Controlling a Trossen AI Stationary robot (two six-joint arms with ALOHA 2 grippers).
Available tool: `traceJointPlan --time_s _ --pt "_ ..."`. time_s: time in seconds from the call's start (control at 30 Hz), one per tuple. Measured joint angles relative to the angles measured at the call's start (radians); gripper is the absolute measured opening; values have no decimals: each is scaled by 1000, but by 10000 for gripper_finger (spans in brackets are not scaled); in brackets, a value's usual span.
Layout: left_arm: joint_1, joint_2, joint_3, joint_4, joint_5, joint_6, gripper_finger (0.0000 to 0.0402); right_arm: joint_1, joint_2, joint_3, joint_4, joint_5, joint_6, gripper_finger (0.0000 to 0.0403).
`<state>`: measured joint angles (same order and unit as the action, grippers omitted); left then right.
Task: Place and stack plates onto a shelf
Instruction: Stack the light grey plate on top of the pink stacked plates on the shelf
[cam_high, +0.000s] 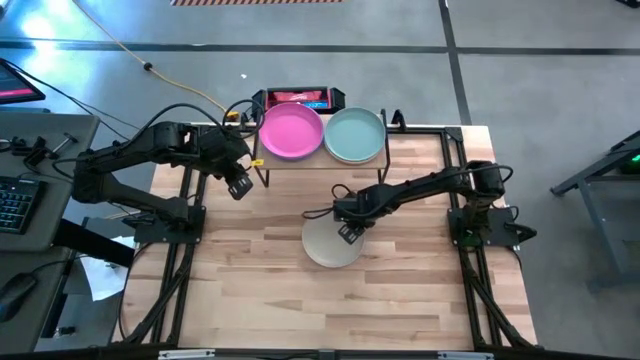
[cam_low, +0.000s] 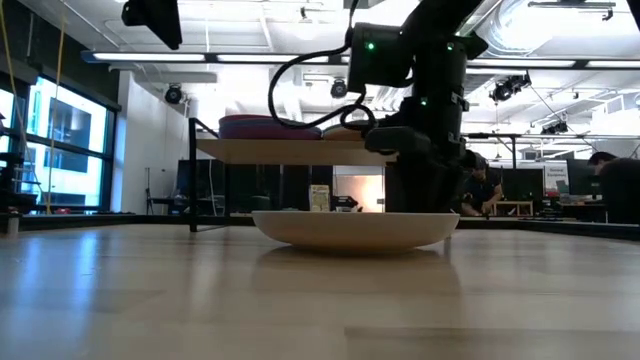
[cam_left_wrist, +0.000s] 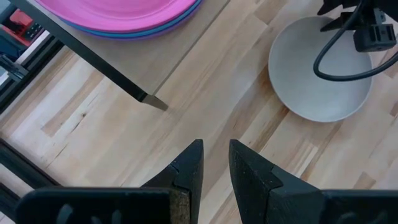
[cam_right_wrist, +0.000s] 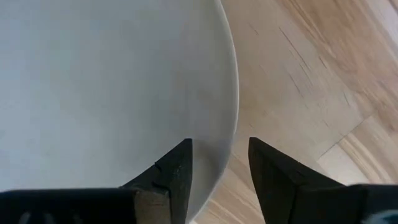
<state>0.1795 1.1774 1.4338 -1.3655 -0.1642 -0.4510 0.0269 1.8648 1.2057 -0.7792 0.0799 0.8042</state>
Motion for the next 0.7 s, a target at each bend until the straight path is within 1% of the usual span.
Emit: traceJointPlan --time_s 0.1,0.27,0.3,0.5,0.63,0.7 --pt "0 0 0 0 0 0 67 0 0 0 -1 1 -2 102" --pt "0 0 0 0 -5 0 67 0 0 0 13 6 -22 22" --pt "0 0 0 0 -6 0 67 0 0 1 16 6 -30 12" --pt "0 0 0 0 -6 0 67 3 -16 6 -12 -8 -65 3" --pt "0 0 0 0 -6 -1 67 7 -68 29 -43 3 -92 1" --pt "0 0 0 0 -6 -1 67 8 -101 44 -72 28 -99 0"
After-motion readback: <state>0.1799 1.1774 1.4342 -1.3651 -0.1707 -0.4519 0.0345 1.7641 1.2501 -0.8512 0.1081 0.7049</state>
